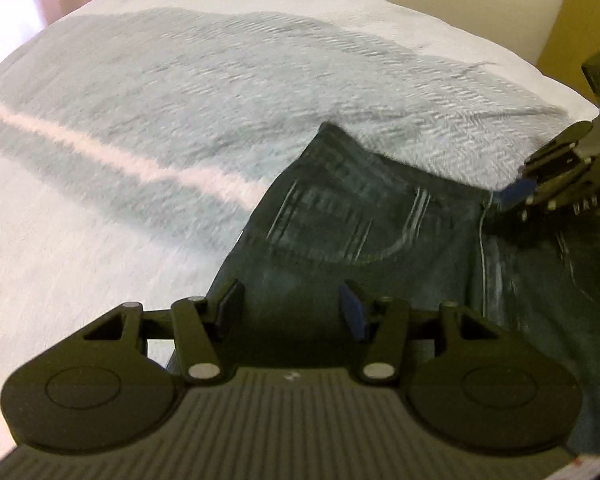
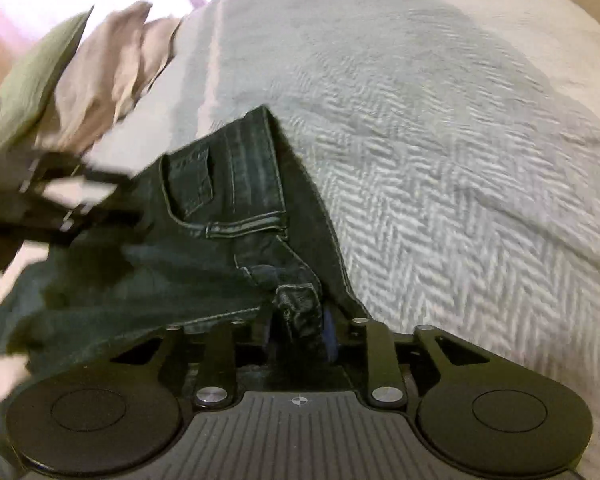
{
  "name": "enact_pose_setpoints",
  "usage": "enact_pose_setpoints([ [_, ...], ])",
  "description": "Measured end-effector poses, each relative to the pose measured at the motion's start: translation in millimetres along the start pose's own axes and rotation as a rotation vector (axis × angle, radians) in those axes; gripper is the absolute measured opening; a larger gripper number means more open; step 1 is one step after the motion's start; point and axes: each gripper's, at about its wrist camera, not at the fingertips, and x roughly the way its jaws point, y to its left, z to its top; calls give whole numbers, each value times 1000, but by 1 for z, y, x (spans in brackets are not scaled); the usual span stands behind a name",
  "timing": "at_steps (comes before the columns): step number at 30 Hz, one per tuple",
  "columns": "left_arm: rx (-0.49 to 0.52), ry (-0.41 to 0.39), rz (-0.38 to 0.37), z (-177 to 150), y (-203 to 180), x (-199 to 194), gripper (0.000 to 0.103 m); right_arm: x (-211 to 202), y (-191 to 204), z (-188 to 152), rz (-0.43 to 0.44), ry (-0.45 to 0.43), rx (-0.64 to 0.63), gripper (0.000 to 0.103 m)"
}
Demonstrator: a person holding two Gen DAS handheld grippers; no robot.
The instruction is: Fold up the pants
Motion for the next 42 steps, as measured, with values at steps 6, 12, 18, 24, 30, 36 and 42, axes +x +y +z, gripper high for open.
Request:
enact_pose_setpoints([
  [6, -126, 26, 132, -69, 49, -79, 51, -45, 30, -23, -182, -48, 8, 44],
  [12, -353, 79, 308, -179, 101, -178, 58, -58, 91, -34, -145, -72, -88, 56],
  [18, -498, 135, 413, -298, 129, -260, 62, -27, 167, -9, -75, -38, -260, 58],
  [24, -523, 189, 455, -417, 151, -306, 63, 16, 246, -3, -80, -6, -387, 58],
  [30, -431, 210, 445, -514, 177, -331, 63, 70, 309, -14, -112, 66, -451, 59],
  [36, -302, 231, 304, -554, 193, -310, 49, 102, 351, -20, -157, 108, -510, 59],
  [42, -332, 291, 234, -560, 190, -322, 2, 110, 377, -18, -161, 106, -545, 59],
])
